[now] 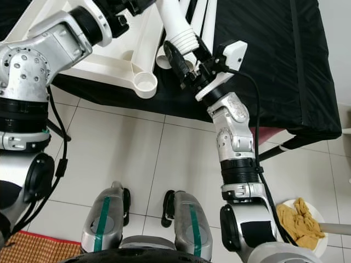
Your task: Building children table
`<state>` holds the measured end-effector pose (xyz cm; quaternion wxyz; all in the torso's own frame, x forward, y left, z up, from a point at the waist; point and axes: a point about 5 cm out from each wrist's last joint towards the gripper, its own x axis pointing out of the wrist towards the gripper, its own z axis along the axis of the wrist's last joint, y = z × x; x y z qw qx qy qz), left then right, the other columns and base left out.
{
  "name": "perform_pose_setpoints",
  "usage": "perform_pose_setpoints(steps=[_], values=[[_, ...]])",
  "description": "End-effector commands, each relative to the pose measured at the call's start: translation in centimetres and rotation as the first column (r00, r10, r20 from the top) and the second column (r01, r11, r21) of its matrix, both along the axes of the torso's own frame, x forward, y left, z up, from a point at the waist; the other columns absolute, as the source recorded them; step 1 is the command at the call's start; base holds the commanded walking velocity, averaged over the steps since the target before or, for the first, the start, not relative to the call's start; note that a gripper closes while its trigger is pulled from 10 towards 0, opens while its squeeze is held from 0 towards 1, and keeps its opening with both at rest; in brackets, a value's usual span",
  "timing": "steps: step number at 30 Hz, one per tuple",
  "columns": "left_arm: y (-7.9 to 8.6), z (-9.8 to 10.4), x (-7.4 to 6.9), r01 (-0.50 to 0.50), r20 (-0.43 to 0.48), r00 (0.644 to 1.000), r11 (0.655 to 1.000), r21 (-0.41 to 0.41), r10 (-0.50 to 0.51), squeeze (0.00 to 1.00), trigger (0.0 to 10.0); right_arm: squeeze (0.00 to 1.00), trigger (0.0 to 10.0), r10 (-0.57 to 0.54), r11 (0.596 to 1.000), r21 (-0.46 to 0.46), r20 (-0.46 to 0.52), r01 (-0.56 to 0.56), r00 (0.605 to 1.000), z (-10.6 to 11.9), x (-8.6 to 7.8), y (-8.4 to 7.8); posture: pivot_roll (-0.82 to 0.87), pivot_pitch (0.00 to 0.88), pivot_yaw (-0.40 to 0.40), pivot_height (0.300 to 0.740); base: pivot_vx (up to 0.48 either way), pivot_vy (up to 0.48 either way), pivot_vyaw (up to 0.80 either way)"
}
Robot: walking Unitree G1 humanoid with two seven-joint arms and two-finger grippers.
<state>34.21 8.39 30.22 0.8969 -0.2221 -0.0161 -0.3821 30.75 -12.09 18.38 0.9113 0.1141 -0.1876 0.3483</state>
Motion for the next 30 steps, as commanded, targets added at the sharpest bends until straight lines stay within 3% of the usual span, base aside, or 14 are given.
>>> perform_pose_setpoints(steps=[1, 6, 15, 23, 30], values=[[-1.1, 0.9, -1.9, 0.395, 0.19, 0.904, 0.918, -0.026, -0.384, 0.0, 10.0, 0.0, 10.0, 0.015, 1.0, 0.012, 0.017, -0.015, 1.0, 0.4, -0.2, 0.0, 0.07, 0.005, -0.052, 0.74, 0.0, 0.0, 0.0], [-1.0, 1.6, -1.4, 0.382, 0.198, 0.907, 0.924, -0.015, -0.372, 0.0, 10.0, 0.0, 10.0, 0.023, 1.0, 0.004, 0.023, -0.023, 0.999, 0.4, -0.4, 0.1, 0.06, 0.0, -0.046, 0.74, 0.0, 0.0, 0.0], [-1.7, 1.7, 0.3, 0.291, 0.111, 0.952, 0.956, -0.044, -0.285, 0.0, 10.0, 0.0, 10.0, 0.025, 1.0, -0.006, 0.031, -0.024, 0.999, 0.4, -0.5, 0.2, 0.05, 0.0, -0.033, 0.74, 0.0, 0.0, 0.0], [-2.3, 2.8, 0.4, 0.305, 0.122, 0.947, 0.951, -0.045, -0.298, 0.0, 10.0, 0.0, 10.0, 0.041, 0.999, -0.019, 0.029, -0.041, 0.999, 0.3, -0.6, 0.3, 0.06, 0.0, -0.033, 0.74, 0.0, 0.0, 0.0], [-2.6, 3.1, 1.2, 0.282, 0.07, 0.958, 0.958, -0.043, -0.279, 0.0, 10.0, 0.0, 10.0, 0.05, 0.998, -0.031, 0.029, -0.049, 0.998, 0.2, -0.7, 0.5, 0.06, 0.0, -0.033, 0.74, 0.0, 0.0, 0.0]])
